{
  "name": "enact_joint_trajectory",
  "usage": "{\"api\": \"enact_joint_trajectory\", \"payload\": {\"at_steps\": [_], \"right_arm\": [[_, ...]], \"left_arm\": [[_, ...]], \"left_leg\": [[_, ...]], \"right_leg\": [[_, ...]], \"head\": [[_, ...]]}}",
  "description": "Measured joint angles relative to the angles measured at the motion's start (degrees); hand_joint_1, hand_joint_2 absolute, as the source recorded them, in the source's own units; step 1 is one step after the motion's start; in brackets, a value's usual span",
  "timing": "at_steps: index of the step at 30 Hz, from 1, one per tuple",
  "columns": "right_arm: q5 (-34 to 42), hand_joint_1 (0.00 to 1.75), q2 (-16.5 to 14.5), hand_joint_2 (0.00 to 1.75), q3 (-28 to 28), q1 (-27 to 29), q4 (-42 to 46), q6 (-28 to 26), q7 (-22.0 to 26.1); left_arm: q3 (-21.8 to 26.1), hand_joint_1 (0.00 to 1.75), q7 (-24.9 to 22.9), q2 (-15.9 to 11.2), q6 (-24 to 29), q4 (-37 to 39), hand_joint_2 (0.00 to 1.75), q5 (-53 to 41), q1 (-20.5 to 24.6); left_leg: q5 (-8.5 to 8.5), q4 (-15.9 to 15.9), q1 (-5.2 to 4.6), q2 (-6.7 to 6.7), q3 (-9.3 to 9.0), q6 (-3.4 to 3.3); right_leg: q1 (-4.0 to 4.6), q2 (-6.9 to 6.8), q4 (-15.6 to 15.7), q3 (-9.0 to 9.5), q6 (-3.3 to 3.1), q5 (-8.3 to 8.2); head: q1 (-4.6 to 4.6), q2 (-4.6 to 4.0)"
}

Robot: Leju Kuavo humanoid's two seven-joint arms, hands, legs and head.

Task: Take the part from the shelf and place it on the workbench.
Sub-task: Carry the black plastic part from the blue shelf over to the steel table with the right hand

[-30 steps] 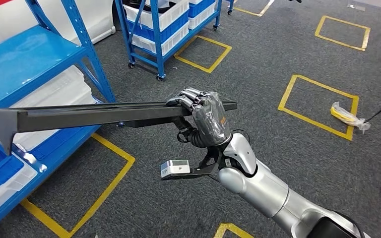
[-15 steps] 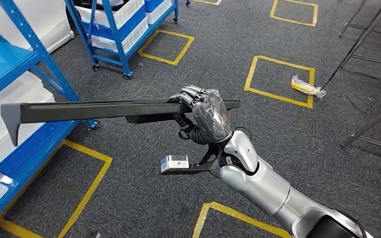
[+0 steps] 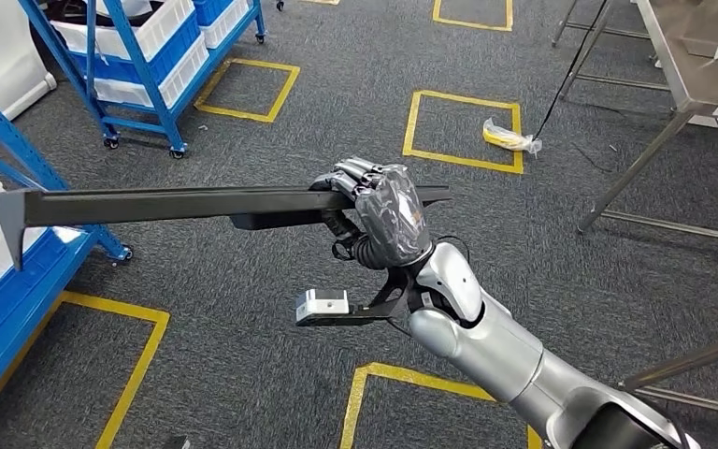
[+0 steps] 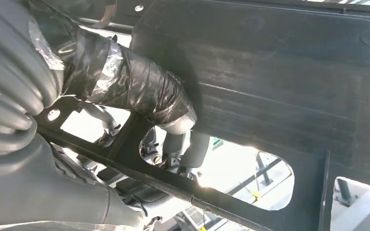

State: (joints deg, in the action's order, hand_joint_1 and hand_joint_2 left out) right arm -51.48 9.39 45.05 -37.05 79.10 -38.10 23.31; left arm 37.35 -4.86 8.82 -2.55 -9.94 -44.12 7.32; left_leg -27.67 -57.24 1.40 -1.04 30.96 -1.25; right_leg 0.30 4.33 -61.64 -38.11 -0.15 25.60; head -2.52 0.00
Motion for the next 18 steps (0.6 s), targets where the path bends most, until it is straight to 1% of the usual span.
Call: {"api": "enact_joint_trajectory", "payload": {"at_steps": [1,2,3,4,5,6,7,8,9,10,11,12,13,14,15,16,17,18], "right_arm": [[0.0,1.75,0.0,1.75,0.0,-0.1,0.0,0.0,0.0],[-0.1,1.75,0.0,1.75,0.0,-0.1,-0.1,0.0,0.0],[-0.1,1.75,0.0,1.75,0.0,-0.1,-0.1,0.0,0.0],[-0.1,1.75,0.0,1.75,0.0,0.0,-0.2,0.0,0.0],[-0.1,1.75,0.0,1.75,0.0,0.1,-0.4,0.0,0.0],[-0.1,1.75,0.0,1.75,0.0,0.1,-0.5,0.0,-0.1],[-0.1,1.75,0.0,1.75,0.0,0.1,-0.5,0.0,-0.2],[-0.3,1.75,0.0,1.75,0.0,0.0,-0.5,0.0,-0.3],[-0.6,1.75,0.0,1.75,0.0,-0.2,-0.5,0.0,-0.5],[-1.1,1.75,0.0,1.75,0.0,-0.4,-0.6,-0.1,-0.7],[-1.6,1.75,0.0,1.75,0.0,-0.6,-0.6,-0.1,-1.0],[-2.2,1.75,0.0,1.75,0.0,-0.7,-0.7,-0.1,-1.3],[-2.6,1.75,0.1,1.75,0.0,-0.8,-0.7,-0.1,-1.5],[-2.8,1.75,0.1,1.75,0.0,-0.9,-0.8,-0.1,-1.6],[-3.0,1.75,0.1,1.75,0.0,-1.0,-0.9,-0.1,-1.7],[-3.1,1.75,0.1,1.75,0.0,-1.2,-0.9,-0.2,-1.8],[-3.2,1.75,0.0,1.75,0.0,-1.3,-0.9,-0.2,-1.8],[-3.3,1.75,0.0,1.75,0.0,-1.4,-1.0,-0.1,-1.8]], "left_arm": [[0.0,0.0,0.0,0.0,0.1,0.0,0.0,0.0,0.0],[0.0,0.0,0.0,0.0,0.2,0.0,0.0,0.1,-0.1],[0.0,0.0,0.0,-0.1,0.2,0.0,0.0,0.1,-0.1],[0.0,0.0,0.0,-0.1,0.3,0.0,0.0,0.1,-0.1],[0.0,0.0,0.0,-0.1,0.3,0.0,0.0,0.1,-0.1],[0.0,0.0,0.0,-0.1,0.4,0.0,0.0,0.1,-0.1],[0.0,0.0,0.0,-0.1,0.4,0.0,0.0,0.2,-0.1],[0.0,0.0,0.0,-0.1,0.5,0.0,0.0,0.2,0.0],[0.0,0.0,-0.1,0.0,0.6,0.0,0.0,0.3,0.0],[0.0,0.0,-0.2,0.0,0.6,0.0,0.0,0.3,0.0],[0.0,0.0,-0.3,0.0,0.7,0.0,0.0,0.3,0.0],[0.1,0.0,-0.4,0.1,0.7,0.0,0.0,0.3,0.0],[0.1,0.0,-0.5,0.1,0.7,0.0,0.0,0.3,0.0],[0.1,0.0,-0.5,0.1,0.7,0.0,0.0,0.3,0.0],[0.1,0.0,-0.5,0.1,0.8,0.0,0.0,0.4,0.1],[0.1,0.0,-0.6,0.1,0.8,0.0,0.0,0.4,0.0],[0.1,0.0,-0.6,0.1,0.8,0.0,0.0,0.4,0.0],[0.1,0.0,-0.6,0.1,0.8,0.0,0.0,0.4,-0.2]], "left_leg": [[0.18,0.1,-0.05,0.74,0.08,-0.28],[0.26,0.2,-0.17,1.41,0.21,-0.46],[0.28,0.2,-0.29,2.18,0.34,-0.52],[0.28,0.1,-0.35,2.9,0.42,-0.52],[0.27,0.1,-0.4,3.61,0.45,-0.5],[0.23,0.1,-0.43,4.28,0.43,-0.46],[0.16,0.1,-0.45,4.9,0.34,-0.36],[0.07,0.1,-0.51,5.48,0.27,-0.22],[-0.03,0.0,-0.61,6.02,0.25,-0.03],[-0.12,0.0,-0.71,6.57,0.25,0.2],[-0.2,0.0,-0.79,7.15,0.27,0.44],[-0.25,0.0,-0.84,7.77,0.23,0.69],[-0.45,0.0,-0.84,8.24,0.21,0.96],[-0.88,-0.4,-0.75,7.83,0.29,1.21],[-1.83,-1.7,-0.67,6.62,0.83,1.39],[-3.33,-4.2,-0.59,4.94,2.01,1.53],[-5.1,-7.9,-0.48,3.14,3.71,1.61],[-6.73,-11.9,-0.47,2.07,5.74,1.67]], "right_leg": [[-0.12,-1.65,-2.9,-1.38,0.23,1.74],[-0.29,-2.93,-6.7,-3.11,0.52,3.66],[-0.53,-3.55,-10.5,-4.81,0.77,5.22],[-0.74,-3.81,-12.9,-5.82,0.94,5.86],[-0.89,-3.99,-13.3,-5.85,1.03,5.5],[-0.96,-4.23,-11.6,-4.77,1.01,4.2],[-0.89,-4.88,-7.8,-2.63,0.81,2.27],[-0.58,-6.14,-3.6,-0.35,0.48,0.81],[-0.14,-7.28,-0.2,1.44,0.06,-0.2],[0.3,-8.15,2.1,2.49,-0.34,-0.62],[0.67,-8.42,2.7,2.65,-0.63,-0.42],[0.84,-7.89,2.9,2.49,-0.9,-0.48],[0.75,-7.24,3.2,2.53,-1.18,-0.6],[0.62,-6.62,3.5,2.68,-1.47,-0.8],[0.43,-6.05,3.9,2.86,-1.81,-1.03],[0.19,-5.43,4.3,3.05,-2.1,-1.22],[0.1,-4.81,4.4,3.09,-2.26,-1.3],[0.03,-4.13,4.4,3.07,-2.37,-1.31]], "head": [[-0.11,0.0],[-0.23,0.0],[-0.23,0.0],[-0.23,0.0],[-0.23,0.0],[-0.23,0.0],[-0.24,0.0],[-0.23,0.0],[-0.23,0.0],[-0.23,0.0],[-0.22,0.0],[-0.23,0.0],[-0.23,0.0],[-0.23,0.0],[-0.22,0.0],[-0.23,0.0],[-0.23,0.0],[-0.24,0.0]]}}
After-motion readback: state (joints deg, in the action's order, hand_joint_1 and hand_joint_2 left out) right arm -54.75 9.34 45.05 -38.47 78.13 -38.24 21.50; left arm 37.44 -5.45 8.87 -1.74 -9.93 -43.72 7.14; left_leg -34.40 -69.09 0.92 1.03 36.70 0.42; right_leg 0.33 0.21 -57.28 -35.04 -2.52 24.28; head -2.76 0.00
